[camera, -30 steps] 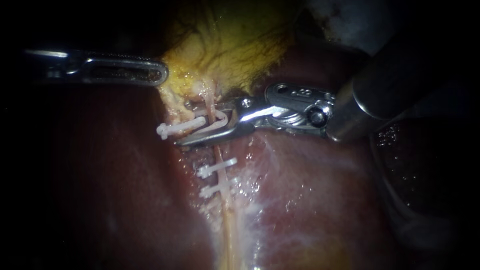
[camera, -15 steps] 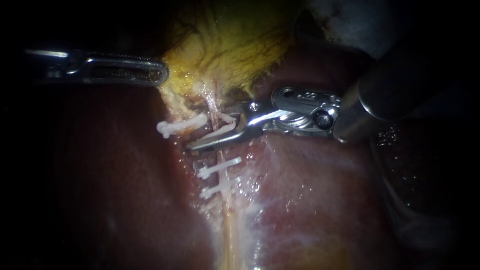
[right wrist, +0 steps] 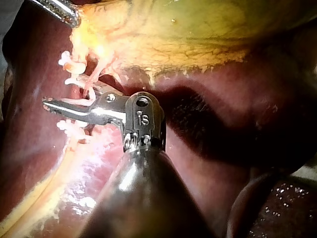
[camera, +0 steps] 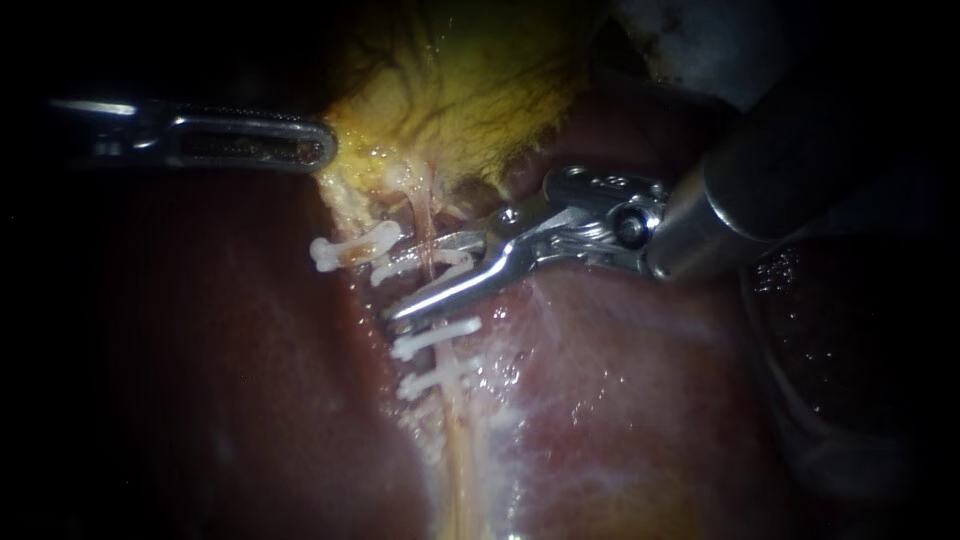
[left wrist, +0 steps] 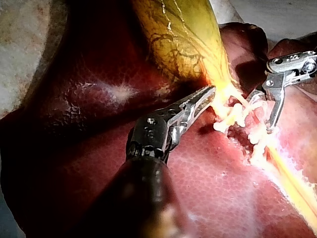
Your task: Clipping third clip right tube
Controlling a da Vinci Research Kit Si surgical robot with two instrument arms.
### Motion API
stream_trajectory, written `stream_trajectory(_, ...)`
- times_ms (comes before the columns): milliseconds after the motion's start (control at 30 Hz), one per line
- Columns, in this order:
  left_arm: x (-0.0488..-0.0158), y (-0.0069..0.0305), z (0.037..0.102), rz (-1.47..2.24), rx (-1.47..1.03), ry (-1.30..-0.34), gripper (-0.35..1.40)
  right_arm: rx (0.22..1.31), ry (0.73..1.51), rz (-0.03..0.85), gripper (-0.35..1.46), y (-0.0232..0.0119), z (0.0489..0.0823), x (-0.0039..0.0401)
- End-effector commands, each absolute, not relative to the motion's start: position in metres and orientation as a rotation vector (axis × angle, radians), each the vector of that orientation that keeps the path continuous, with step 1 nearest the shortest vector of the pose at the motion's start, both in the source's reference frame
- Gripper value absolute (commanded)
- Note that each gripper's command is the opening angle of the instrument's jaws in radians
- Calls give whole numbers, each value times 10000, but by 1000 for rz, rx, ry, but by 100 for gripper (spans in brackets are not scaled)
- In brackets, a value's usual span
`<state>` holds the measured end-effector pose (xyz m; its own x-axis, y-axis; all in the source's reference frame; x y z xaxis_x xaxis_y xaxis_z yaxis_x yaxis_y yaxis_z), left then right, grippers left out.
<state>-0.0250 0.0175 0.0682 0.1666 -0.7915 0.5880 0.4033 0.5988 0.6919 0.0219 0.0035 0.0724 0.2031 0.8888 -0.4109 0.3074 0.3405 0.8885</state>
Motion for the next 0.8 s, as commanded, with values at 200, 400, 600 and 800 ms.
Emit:
stream_trajectory(200,-249,175,682,-887,423,-1105,-35,1172,1375,675,54,37,723,222)
stream_trajectory(400,-249,176,682,-887,424,-1105,-35,1155,1381,707,52,43,720,222)
stream_trajectory(600,-249,176,682,-887,424,-1105,-35,1152,1382,712,46,47,723,224)
stream_trajectory(800,-249,176,682,-887,424,-1105,-35,1152,1382,712,32,48,724,225)
